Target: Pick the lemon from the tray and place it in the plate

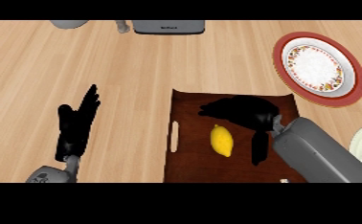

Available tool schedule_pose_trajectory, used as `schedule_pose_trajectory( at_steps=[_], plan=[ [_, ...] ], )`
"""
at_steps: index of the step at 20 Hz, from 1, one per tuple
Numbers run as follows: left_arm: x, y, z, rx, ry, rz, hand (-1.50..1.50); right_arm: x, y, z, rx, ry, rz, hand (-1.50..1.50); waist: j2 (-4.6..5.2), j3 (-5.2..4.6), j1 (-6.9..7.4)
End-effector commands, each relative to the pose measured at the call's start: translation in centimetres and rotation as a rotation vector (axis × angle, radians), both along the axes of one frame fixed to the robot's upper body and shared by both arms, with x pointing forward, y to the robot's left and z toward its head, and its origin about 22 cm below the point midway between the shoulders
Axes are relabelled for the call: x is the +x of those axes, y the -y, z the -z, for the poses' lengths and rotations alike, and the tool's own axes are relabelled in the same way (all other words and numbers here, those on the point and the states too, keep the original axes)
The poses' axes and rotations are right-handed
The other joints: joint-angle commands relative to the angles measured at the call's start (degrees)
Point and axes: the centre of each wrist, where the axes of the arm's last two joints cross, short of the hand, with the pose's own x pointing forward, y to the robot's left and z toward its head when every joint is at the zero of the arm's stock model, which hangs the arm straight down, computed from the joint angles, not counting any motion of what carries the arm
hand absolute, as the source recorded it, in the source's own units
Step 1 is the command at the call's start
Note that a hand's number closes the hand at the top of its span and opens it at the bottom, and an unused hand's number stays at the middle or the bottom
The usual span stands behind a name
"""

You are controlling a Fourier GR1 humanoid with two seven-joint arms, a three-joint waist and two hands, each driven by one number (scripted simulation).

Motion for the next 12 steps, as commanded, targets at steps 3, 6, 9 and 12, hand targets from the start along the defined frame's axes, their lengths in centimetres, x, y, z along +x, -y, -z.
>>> schedule_pose_trajectory(
  at_steps=[3,6,9,12],
  plan=[
    [-0.6,0.9,0.9,0.018,0.018,0.008,0.00,-0.1,-1.0,0.5,-0.042,-0.017,-0.004,-1.50,0.00,0.02,-0.08],
    [2.5,1.0,0.2,0.023,0.001,-0.007,0.00,1.2,0.1,1.7,-0.081,-0.018,-0.004,-1.50,0.10,0.02,-0.19],
    [0.9,0.1,0.8,0.014,0.025,-0.012,0.00,0.7,-2.8,3.6,-0.072,-0.045,-0.010,-1.50,0.09,0.02,0.07],
    [1.8,0.8,-0.2,0.004,0.006,-0.007,0.00,0.1,-1.3,3.5,-0.086,-0.041,-0.009,-1.50,0.04,0.02,-0.20]
  ],
)
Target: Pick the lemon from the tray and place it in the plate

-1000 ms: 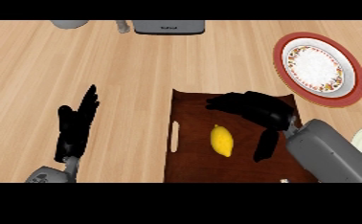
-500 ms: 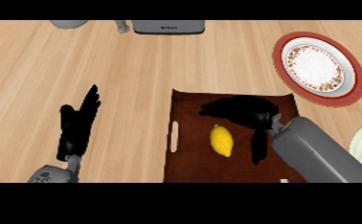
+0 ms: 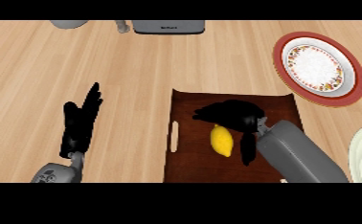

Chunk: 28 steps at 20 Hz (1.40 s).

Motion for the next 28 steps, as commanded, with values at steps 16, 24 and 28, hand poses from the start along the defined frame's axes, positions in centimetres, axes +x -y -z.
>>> schedule_pose_trajectory(
  at_steps=[16,24,28],
  plan=[
    [-0.9,-1.2,-2.2,0.010,0.001,-0.001,0.00,-1.1,-1.4,4.7,-0.038,0.050,-0.047,1.50,-0.02,0.03,0.20],
    [-0.2,-0.1,0.8,0.008,0.000,0.000,0.00,-0.4,-2.0,4.1,0.038,0.124,-0.058,1.50,0.00,-0.01,-0.17],
    [-0.9,-0.3,-0.5,-0.013,-0.009,-0.007,0.00,0.0,0.9,2.8,0.086,0.256,0.028,1.50,-0.10,0.00,-0.41]
  ],
)
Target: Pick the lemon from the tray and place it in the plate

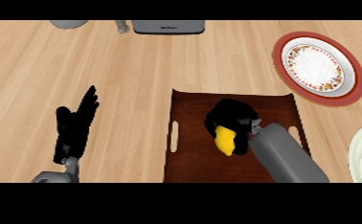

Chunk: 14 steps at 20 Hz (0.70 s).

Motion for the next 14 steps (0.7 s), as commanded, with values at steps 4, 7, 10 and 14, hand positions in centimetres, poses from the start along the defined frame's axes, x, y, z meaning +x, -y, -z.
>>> schedule_pose_trajectory(
  at_steps=[4,7,10,14],
  plan=[
    [0.5,-0.2,-0.4,0.001,0.014,-0.017,0.00,3.7,6.2,-2.6,0.099,0.164,0.517,1.50,0.37,0.03,-0.70],
    [0.6,-0.5,-1.0,0.009,0.026,-0.001,0.00,4.7,9.4,-3.5,0.131,0.264,0.789,1.50,0.39,0.08,-0.20],
    [1.1,0.6,-0.8,0.004,0.005,0.014,0.00,5.2,9.0,-4.3,0.185,0.397,0.843,1.50,0.23,0.03,-0.06],
    [-0.3,0.0,-0.2,-0.001,-0.004,0.002,0.00,6.3,13.1,-8.4,0.325,0.522,0.908,1.50,0.04,0.03,0.21]
  ],
)
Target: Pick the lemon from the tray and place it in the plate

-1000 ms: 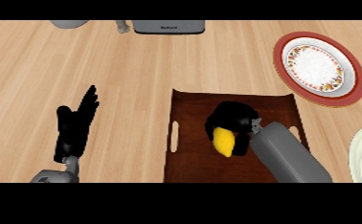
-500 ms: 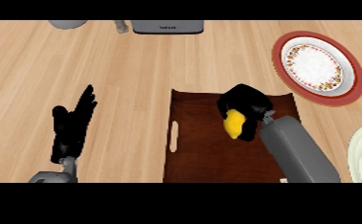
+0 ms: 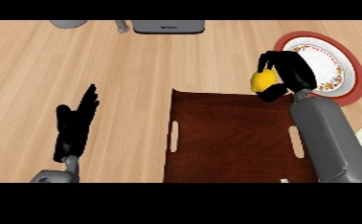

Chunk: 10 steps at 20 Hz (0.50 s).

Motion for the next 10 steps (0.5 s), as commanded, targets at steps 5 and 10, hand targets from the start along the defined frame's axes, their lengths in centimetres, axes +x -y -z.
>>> schedule_pose_trajectory(
  at_steps=[5,10],
  plan=[
    [0.1,-0.4,0.5,0.001,-0.015,-0.012,0.00,0.1,2.0,-5.4,0.112,0.336,0.262,1.50,-0.28,-0.07,-0.53],
    [-0.5,-1.1,1.9,0.005,-0.004,-0.007,0.00,0.9,6.2,-8.1,0.117,0.307,0.395,1.50,-0.10,-0.07,0.01]
  ],
)
